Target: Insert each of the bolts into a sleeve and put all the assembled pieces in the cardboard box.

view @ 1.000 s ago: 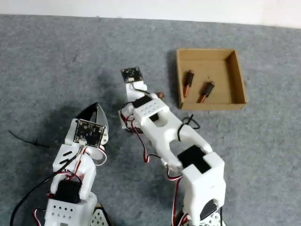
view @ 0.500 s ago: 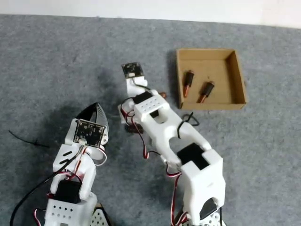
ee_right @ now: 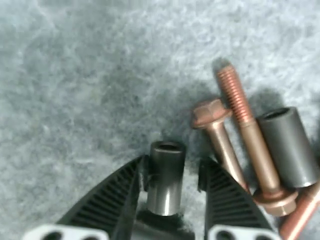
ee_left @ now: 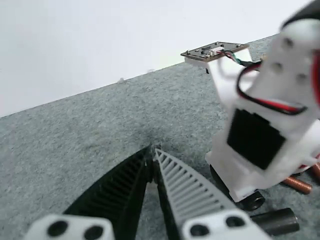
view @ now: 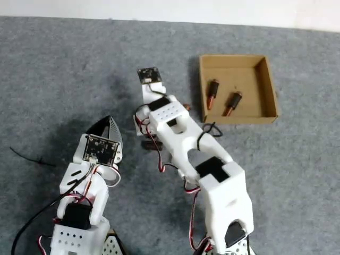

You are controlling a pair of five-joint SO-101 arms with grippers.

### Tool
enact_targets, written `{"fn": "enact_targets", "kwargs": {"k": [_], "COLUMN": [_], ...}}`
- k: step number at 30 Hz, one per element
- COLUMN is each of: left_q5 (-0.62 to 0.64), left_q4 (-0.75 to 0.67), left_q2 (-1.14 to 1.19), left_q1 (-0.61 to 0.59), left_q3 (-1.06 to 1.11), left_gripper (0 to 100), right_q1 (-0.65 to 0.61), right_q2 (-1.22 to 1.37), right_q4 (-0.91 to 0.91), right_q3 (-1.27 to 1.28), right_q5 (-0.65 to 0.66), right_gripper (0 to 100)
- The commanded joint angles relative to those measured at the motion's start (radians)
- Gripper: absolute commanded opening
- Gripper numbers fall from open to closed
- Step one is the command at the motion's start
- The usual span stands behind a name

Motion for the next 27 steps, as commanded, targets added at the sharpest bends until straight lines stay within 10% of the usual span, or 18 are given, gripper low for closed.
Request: {"fn": "enact_targets", "kwargs": {"k": [1,27], "left_q5": [0.008,0.008], "left_q4": [-0.02,-0.02], "left_q2": [-0.005,-0.005], "left_q1": [-0.004,-0.002], "left_q3": [0.021,0.021], "left_gripper": [1,1], "right_q1": [0.028,0.085], "right_q2": [0.033,-0.153], "right_q4": [0.073,0.119], "right_q3": [-0.094,-0.062], "right_q5": [0.002,0.107], "right_gripper": [16.3,0.5]}}
